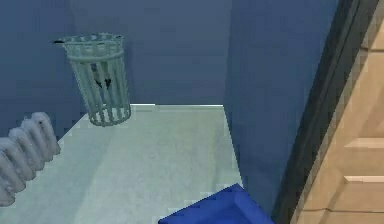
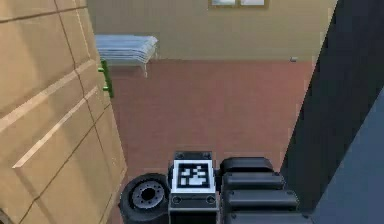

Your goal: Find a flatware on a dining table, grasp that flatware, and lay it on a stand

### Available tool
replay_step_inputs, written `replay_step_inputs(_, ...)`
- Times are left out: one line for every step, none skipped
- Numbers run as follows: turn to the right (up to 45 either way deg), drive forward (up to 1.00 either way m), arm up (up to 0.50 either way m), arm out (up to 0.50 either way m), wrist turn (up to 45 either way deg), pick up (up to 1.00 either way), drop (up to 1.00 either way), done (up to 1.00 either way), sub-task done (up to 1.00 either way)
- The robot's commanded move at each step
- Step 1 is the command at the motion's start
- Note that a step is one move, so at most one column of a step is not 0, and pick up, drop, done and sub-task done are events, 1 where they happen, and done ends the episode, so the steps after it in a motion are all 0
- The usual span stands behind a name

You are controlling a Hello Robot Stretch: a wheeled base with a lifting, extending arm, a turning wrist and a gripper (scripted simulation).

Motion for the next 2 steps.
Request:
replay_step_inputs(45.0, 0.00, 0.00, 0.00, 0.0, 0.00, 0.00, 0.00, 0.00)
replay_step_inputs(45.0, 0.00, 0.00, 0.00, 0.0, 0.00, 0.00, 0.00, 0.00)
